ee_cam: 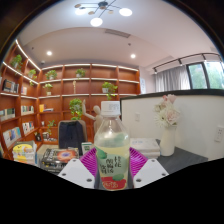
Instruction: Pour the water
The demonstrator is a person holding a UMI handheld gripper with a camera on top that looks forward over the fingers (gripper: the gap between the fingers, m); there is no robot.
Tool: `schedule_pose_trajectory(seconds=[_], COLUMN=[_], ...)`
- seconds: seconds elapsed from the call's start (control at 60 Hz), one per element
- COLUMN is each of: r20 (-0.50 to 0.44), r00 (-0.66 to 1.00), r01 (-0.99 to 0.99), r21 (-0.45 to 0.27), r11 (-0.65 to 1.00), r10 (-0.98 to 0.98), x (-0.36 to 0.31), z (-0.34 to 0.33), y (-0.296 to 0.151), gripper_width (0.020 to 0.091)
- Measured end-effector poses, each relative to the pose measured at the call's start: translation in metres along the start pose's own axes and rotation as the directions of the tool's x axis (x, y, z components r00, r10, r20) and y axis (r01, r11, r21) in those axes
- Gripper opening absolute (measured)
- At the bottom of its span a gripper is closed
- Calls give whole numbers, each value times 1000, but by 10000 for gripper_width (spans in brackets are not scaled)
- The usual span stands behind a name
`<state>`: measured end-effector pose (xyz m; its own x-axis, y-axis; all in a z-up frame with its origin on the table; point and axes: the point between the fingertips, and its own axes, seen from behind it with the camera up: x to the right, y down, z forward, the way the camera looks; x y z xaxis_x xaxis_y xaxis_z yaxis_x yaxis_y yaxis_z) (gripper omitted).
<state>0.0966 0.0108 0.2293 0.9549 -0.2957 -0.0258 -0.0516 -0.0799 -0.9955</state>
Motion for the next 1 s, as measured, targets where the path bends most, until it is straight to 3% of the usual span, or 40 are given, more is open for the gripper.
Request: schedule_pose_trajectory(seconds=[0.15, 0.367, 0.383, 0.4, 0.583, 0.6, 0.733, 0.833, 0.883, 1.0], r20=[-25, -29, -34, -37, -33, -33, -30, -1, 2, 18], r00=[1000, 999, 999, 999, 999, 999, 1000, 1000, 1000, 1000], r01=[-9, 31, 33, 26, -15, -14, -10, 14, 16, 25], r21=[-85, -145, -155, -125, -96, -96, -117, -163, -169, -187], r11=[996, 989, 987, 992, 995, 995, 993, 987, 985, 982], r10=[7, -35, -38, -31, 12, 11, 7, -15, -16, -22], x=[39, 64, 66, 67, 66, 66, 67, 63, 62, 54], z=[13, 30, 29, 29, 24, 24, 23, 19, 10, -19], y=[56, 123, 128, 123, 123, 123, 125, 132, 131, 132], gripper_width=[386, 384, 437, 387, 388, 428, 517, 775, 855, 844])
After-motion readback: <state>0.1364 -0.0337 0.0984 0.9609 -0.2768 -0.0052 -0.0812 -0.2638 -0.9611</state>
